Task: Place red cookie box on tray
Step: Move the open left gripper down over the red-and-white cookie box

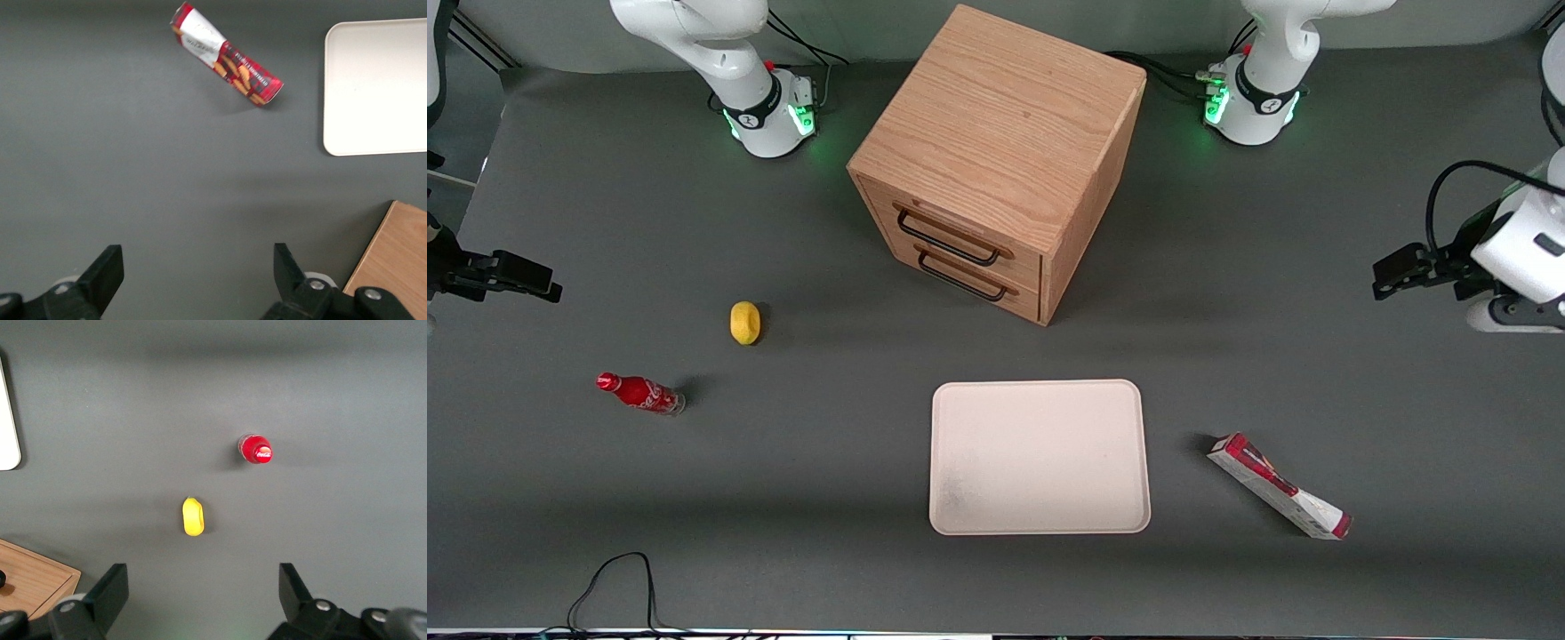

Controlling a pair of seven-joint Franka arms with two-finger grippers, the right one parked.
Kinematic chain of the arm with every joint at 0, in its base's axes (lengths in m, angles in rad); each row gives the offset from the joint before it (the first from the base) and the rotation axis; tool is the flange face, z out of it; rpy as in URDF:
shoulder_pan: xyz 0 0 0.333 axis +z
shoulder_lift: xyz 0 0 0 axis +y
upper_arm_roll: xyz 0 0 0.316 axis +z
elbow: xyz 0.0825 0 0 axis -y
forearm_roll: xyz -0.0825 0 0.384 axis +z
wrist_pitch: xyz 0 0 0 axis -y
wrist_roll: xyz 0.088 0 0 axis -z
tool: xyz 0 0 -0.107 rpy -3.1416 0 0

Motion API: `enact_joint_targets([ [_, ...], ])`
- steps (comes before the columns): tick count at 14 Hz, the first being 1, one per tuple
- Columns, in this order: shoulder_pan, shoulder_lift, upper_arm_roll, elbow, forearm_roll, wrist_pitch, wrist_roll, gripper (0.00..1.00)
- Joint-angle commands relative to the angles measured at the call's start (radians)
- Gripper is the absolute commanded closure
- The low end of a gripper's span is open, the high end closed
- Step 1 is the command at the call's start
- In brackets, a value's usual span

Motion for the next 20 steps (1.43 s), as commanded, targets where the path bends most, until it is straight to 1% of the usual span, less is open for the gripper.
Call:
enact_joint_targets([
  [1,-0.055,0.148,-0.003,0.158,-0.001,-0.008,-0.098,0.0],
  [3,-0.075,0.265,-0.003,0.301,0.0,-0.011,-0.118,0.0],
  [4,-0.079,0.349,-0.003,0.42,0.002,-0.028,-0.118,0.0],
  [7,-0.083,0.463,0.0,0.58,0.016,-0.039,-0.114,0.0],
  [11,-0.08,0.482,0.006,0.585,0.017,-0.017,-0.141,0.0],
  [15,-0.069,0.503,0.005,0.581,0.002,0.01,-0.51,0.0],
  [17,-0.067,0.511,0.003,0.579,-0.015,0.039,-0.795,0.0],
  [18,-0.069,0.515,0.005,0.578,-0.019,0.062,-0.91,0.0],
  [20,-0.069,0.534,0.005,0.574,-0.019,0.079,-1.026,0.0],
])
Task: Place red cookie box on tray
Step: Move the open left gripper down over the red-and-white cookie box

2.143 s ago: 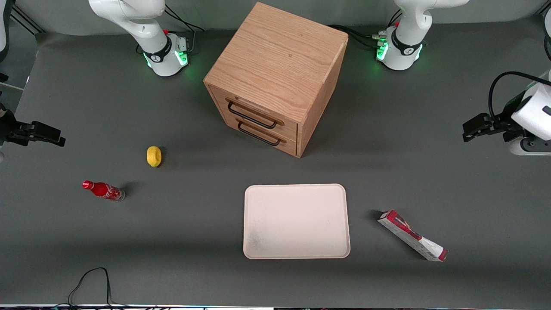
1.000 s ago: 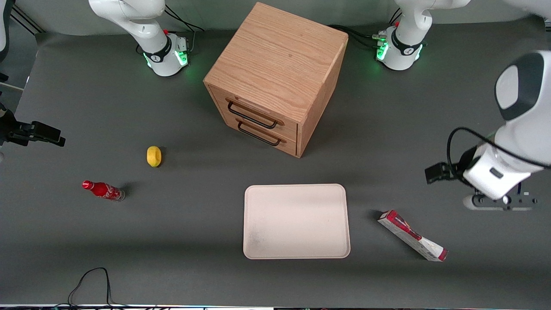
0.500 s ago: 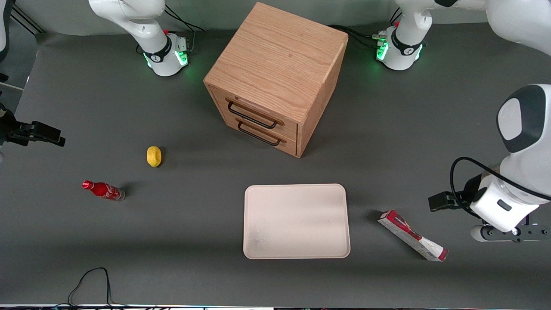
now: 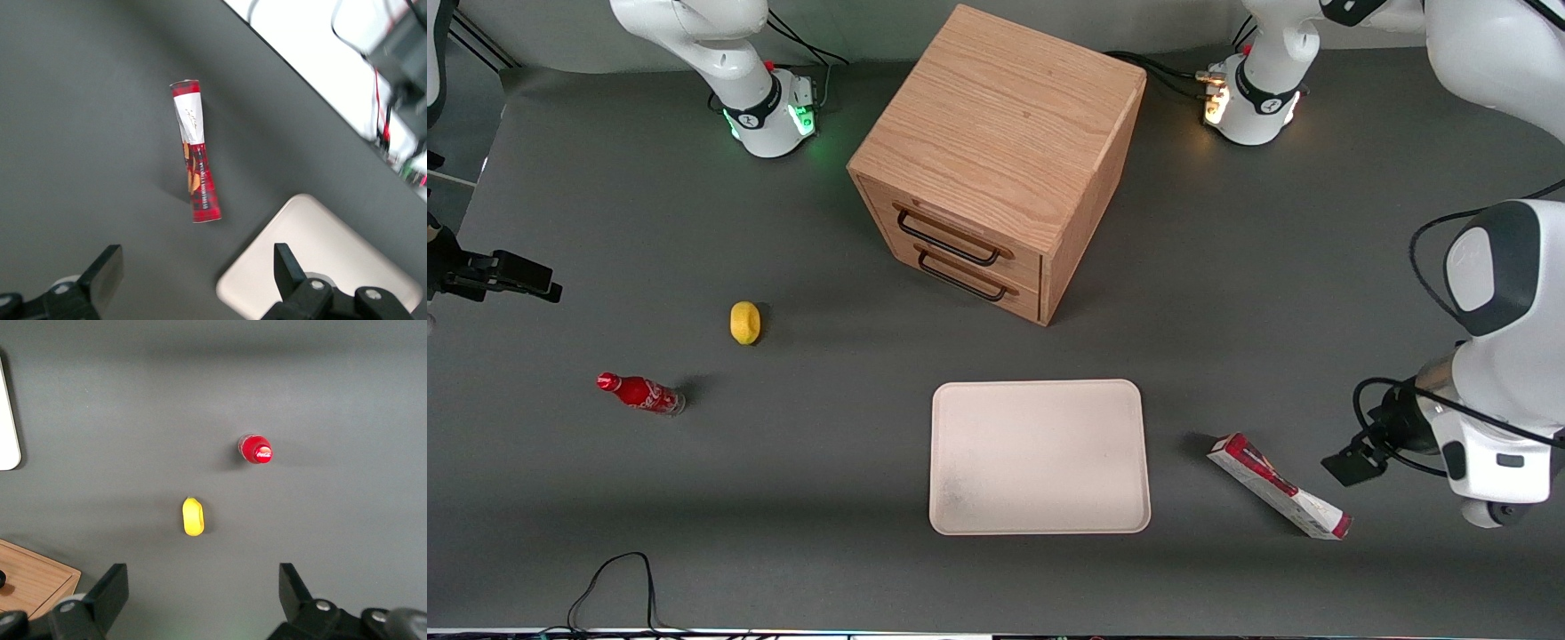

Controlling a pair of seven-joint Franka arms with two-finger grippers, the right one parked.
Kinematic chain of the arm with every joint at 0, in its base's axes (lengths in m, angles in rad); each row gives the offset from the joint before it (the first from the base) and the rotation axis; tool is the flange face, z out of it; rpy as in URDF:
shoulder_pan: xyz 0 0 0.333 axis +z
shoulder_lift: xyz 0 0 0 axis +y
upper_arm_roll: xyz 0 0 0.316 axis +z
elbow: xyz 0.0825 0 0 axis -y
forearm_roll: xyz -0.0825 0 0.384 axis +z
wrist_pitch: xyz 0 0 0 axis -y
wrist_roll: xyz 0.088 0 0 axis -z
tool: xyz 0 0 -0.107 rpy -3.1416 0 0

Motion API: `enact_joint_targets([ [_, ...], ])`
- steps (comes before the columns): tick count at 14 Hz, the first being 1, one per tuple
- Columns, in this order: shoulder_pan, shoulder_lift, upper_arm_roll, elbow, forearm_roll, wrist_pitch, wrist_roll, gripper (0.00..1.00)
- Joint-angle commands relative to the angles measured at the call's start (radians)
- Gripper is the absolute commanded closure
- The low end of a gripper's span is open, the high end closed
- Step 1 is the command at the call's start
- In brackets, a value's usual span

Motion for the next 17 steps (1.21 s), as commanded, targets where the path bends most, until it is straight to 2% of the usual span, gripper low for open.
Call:
enact_joint_targets([
  [1,-0.002,0.05,0.004,0.035,-0.015,0.008,-0.159,0.0],
  [3,0.014,0.073,0.004,0.002,-0.015,0.011,-0.178,0.0],
  [7,0.031,0.135,0.004,-0.083,-0.015,0.161,-0.176,0.0],
  [12,0.031,0.26,0.004,-0.084,-0.014,0.224,-0.188,0.0],
  [17,0.024,0.311,0.005,-0.084,-0.011,0.227,-0.21,0.0],
])
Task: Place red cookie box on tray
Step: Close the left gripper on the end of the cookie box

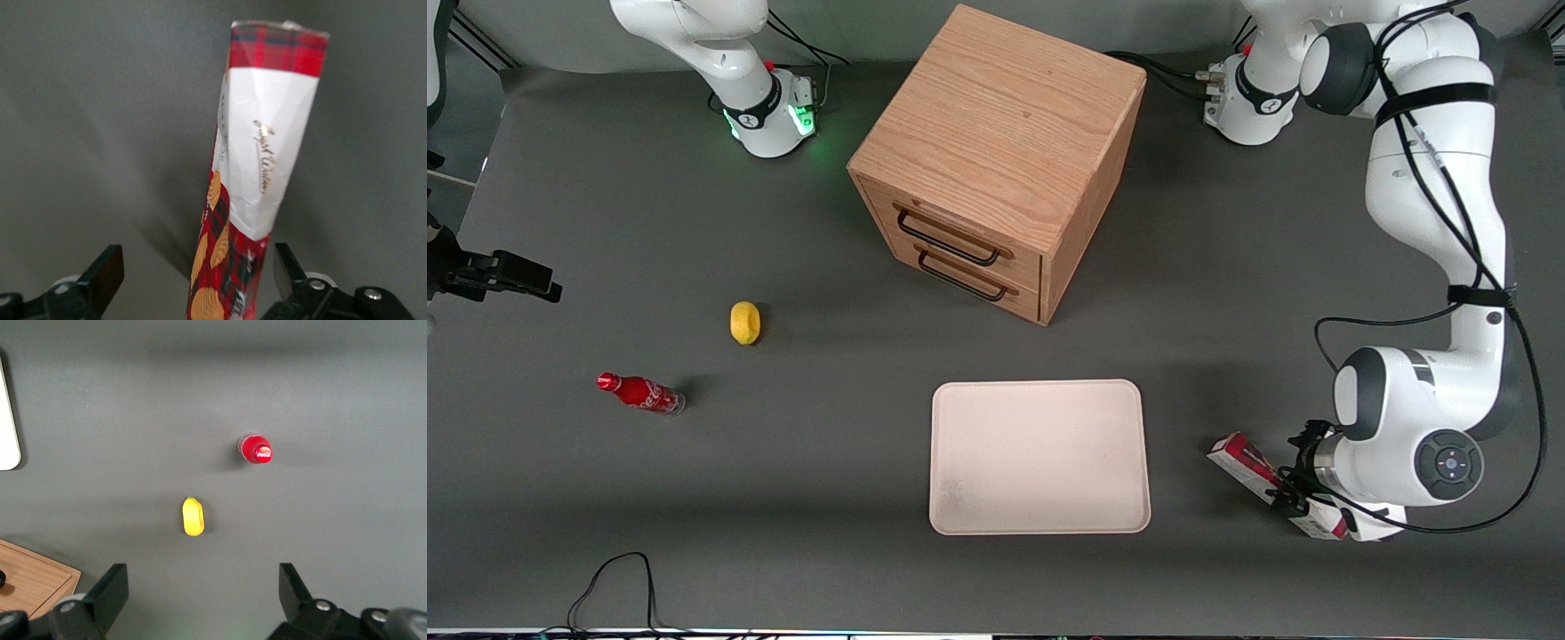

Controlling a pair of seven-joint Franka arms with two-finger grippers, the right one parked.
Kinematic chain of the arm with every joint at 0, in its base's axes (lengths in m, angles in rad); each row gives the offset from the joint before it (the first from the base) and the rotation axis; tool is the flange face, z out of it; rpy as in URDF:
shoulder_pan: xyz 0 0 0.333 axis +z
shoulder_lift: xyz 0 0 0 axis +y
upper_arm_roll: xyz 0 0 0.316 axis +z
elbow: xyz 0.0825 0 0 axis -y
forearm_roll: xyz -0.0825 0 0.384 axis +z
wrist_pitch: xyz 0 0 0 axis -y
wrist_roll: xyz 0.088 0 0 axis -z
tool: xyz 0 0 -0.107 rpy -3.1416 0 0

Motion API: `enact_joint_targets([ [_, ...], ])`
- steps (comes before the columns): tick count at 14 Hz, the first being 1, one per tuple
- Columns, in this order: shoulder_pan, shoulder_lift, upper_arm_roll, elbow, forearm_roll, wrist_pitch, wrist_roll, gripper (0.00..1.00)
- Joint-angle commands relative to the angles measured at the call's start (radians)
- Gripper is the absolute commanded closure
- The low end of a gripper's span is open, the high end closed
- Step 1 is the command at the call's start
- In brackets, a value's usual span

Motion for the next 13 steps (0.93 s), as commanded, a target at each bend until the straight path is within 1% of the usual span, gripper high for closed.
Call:
enact_joint_targets([
  [1,-0.012,0.001,0.007,0.0,-0.006,0.007,-0.034,0.0],
  [2,-0.012,0.001,0.007,0.0,-0.006,0.008,-0.033,0.08],
  [3,-0.01,0.001,0.006,0.001,-0.006,0.008,-0.034,0.25],
  [4,-0.009,0.001,0.007,0.003,-0.006,0.008,-0.034,0.48],
  [5,-0.007,0.001,0.006,0.004,-0.006,0.008,-0.034,0.66],
  [6,-0.007,0.001,0.006,0.006,-0.006,0.008,-0.034,0.79],
  [7,-0.007,0.001,0.006,0.008,-0.006,0.008,-0.033,0.89],
  [9,-0.007,0.0,0.007,0.008,-0.006,0.008,-0.033,1.0],
  [13,-0.01,-0.006,0.007,0.014,-0.003,0.007,-0.033,1.0],
])
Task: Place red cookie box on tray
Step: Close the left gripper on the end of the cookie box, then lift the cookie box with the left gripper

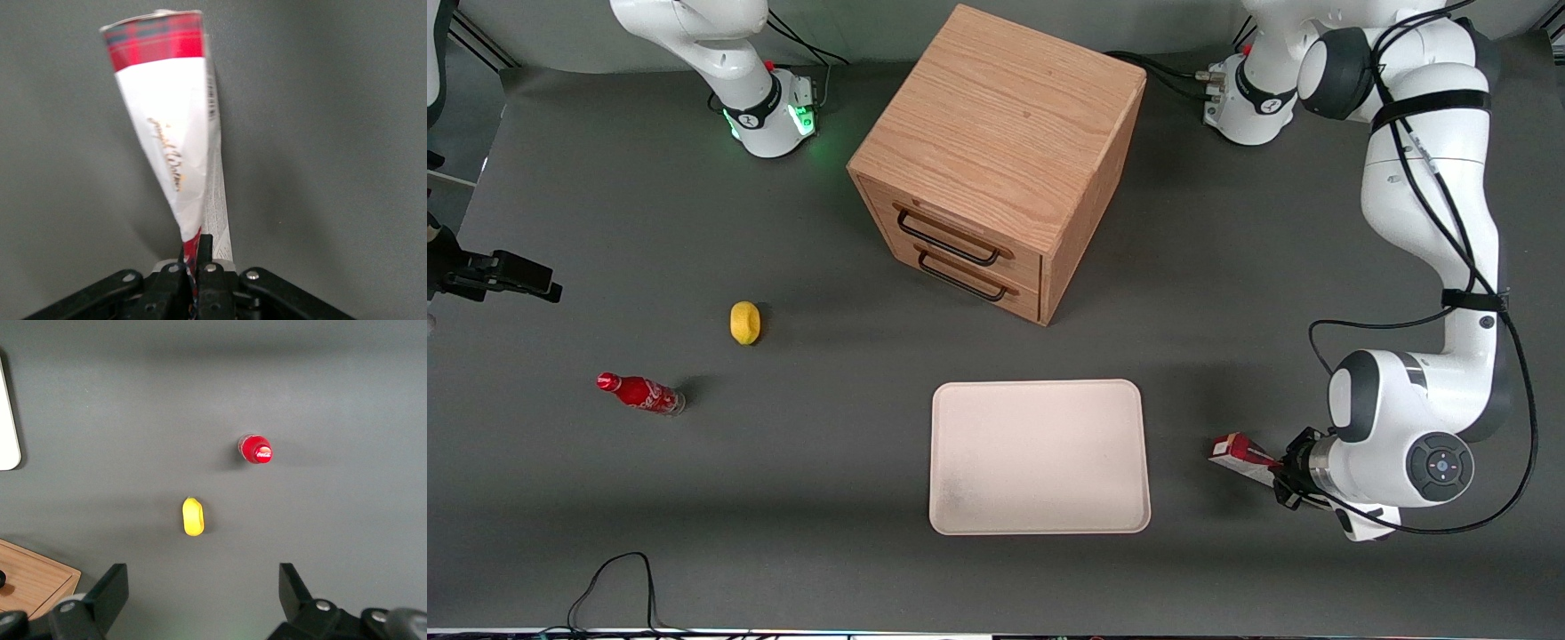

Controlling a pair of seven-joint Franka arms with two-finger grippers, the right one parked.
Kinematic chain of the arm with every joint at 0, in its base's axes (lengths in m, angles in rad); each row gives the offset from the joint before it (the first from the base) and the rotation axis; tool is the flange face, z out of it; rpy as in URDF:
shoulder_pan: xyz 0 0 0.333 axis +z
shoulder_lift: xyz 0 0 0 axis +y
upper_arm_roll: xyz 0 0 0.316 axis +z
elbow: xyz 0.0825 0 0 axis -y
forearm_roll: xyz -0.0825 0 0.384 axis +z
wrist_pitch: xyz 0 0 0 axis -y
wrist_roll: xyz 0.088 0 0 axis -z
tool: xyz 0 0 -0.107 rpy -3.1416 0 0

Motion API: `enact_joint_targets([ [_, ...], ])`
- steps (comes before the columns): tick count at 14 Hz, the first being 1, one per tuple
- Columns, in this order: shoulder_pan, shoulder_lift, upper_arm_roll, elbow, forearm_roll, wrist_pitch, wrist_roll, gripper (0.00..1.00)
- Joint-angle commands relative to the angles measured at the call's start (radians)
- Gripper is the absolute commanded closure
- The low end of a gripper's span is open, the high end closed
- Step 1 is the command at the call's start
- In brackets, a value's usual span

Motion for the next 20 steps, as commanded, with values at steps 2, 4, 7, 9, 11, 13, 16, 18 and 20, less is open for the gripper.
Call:
enact_joint_targets([
  [2,-0.008,-0.033,0.008,0.023,0.0,-0.021,-0.013,1.0],
  [4,-0.008,-0.063,0.008,0.089,0.001,-0.099,-0.013,1.0],
  [7,-0.006,-0.113,0.007,0.158,0.001,-0.202,-0.007,1.0],
  [9,-0.002,-0.181,0.007,0.16,0.001,-0.234,-0.004,1.0],
  [11,-0.005,-0.271,0.008,0.157,0.003,-0.274,0.001,1.0],
  [13,-0.002,-0.329,0.005,0.157,0.003,-0.323,0.017,1.0],
  [16,0.0,-0.36,-0.004,0.157,0.003,-0.347,0.051,1.0],
  [18,0.0,-0.374,-0.007,0.158,0.001,-0.389,0.198,1.0],
  [20,-0.003,-0.374,-0.012,0.158,-0.006,-0.398,0.302,1.0],
])
